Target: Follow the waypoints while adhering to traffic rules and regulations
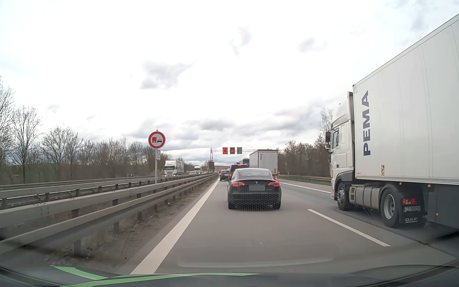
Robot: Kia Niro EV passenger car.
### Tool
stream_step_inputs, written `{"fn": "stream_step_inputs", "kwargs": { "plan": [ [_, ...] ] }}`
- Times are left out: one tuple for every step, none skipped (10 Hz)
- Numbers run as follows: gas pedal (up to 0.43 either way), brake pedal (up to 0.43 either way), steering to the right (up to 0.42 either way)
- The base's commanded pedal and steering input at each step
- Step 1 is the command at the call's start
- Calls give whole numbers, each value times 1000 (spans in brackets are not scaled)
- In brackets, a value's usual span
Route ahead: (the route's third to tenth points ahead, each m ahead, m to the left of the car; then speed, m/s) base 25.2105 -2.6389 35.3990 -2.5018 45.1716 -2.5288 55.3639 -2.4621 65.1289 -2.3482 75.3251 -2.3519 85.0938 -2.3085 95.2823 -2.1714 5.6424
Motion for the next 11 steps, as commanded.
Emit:
{"fn": "stream_step_inputs", "kwargs": {
  "plan": [
    [0,0,-4],
    [0,0,-4],
    [0,0,-4],
    [0,0,-4],
    [0,0,-4],
    [20,0,-4],
    [39,0,-4],
    [47,0,-4],
    [47,0,-4],
    [59,0,-4],
    [59,0,-3]
  ]
}}
